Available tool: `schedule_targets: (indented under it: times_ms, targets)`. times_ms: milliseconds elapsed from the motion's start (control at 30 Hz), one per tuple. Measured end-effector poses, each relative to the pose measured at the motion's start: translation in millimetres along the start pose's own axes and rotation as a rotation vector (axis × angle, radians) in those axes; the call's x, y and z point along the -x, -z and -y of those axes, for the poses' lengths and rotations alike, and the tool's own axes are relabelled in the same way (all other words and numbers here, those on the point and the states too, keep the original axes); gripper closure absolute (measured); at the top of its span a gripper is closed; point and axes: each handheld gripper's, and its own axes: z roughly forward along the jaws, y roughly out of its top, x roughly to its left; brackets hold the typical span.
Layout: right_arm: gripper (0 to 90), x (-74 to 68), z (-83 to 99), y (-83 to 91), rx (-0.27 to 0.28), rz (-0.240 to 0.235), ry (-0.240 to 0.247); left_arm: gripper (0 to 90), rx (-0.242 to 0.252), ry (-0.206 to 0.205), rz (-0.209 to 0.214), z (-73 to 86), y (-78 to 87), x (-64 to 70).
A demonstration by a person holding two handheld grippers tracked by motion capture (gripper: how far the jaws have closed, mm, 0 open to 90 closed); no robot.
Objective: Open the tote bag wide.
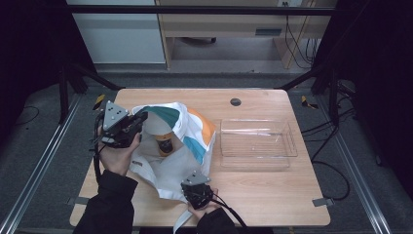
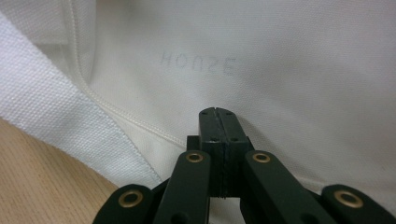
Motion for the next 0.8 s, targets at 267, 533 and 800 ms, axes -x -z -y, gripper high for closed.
schedule_targets:
  times_ms: [267,533,800]
  targets:
    - [90.0,-1.5,-0.1,0.0,0.0,0.004,0.003,87.5,-0.001,0.009,-0.015,-3.9,-14.1,-3.4]
    - [90.0,-2.6,-0.7,-0.8,0.001,0.012,0.017,87.5,-0.01,0.013,-0.029,-2.7,-30.7,-7.1]
    - [90.0,-3.3,-1.3,-1.8,0.002,0.015,0.02,87.5,-0.014,0.008,-0.039,-2.0,-40.5,-11.8]
